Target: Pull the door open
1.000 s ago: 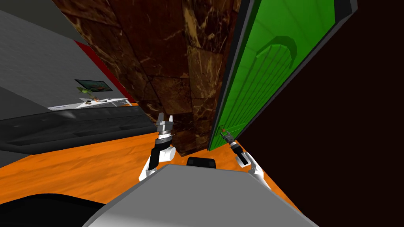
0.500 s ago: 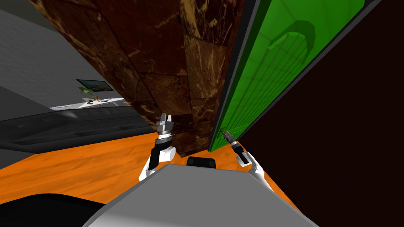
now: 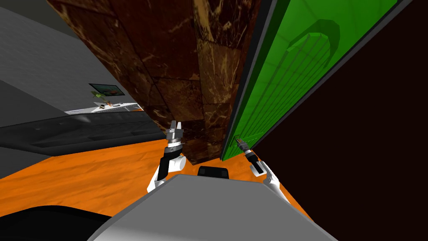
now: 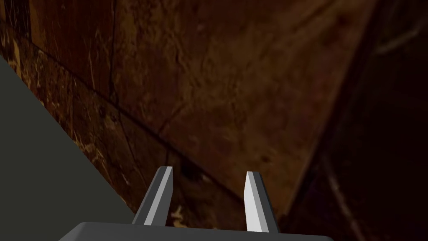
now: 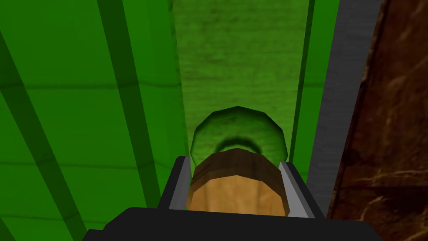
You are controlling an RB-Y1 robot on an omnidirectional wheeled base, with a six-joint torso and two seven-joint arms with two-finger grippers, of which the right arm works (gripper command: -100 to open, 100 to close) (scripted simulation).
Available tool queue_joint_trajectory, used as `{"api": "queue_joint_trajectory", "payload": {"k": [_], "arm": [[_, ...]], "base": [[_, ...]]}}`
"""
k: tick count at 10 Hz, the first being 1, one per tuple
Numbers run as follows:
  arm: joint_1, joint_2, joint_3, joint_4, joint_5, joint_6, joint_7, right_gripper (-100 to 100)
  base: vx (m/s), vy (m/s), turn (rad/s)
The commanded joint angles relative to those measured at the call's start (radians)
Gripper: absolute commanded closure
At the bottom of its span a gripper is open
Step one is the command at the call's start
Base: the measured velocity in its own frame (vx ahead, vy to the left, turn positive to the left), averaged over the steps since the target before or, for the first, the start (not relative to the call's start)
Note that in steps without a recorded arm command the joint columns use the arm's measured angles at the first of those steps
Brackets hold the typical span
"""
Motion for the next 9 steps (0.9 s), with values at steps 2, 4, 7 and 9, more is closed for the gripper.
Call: {"api": "queue_joint_trajectory", "payload": {"k": [2, 4, 7, 9], "arm": [[-0.003, 0.003, 0.011, 0.000, -0.056, 0.003, -0.055, 100], [-0.007, 0.004, 0.017, 0.001, -0.096, 0.007, -0.092, 100], [-0.013, 0.005, 0.027, 0.002, -0.163, 0.014, -0.153, 100], [-0.018, 0.006, 0.035, 0.004, -0.214, 0.020, -0.200, 100]], "base": [[-0.114, -0.068, 0.128], [-0.104, -0.070, 0.089], [-0.084, -0.070, 0.107], [-0.088, -0.068, 0.143]]}}
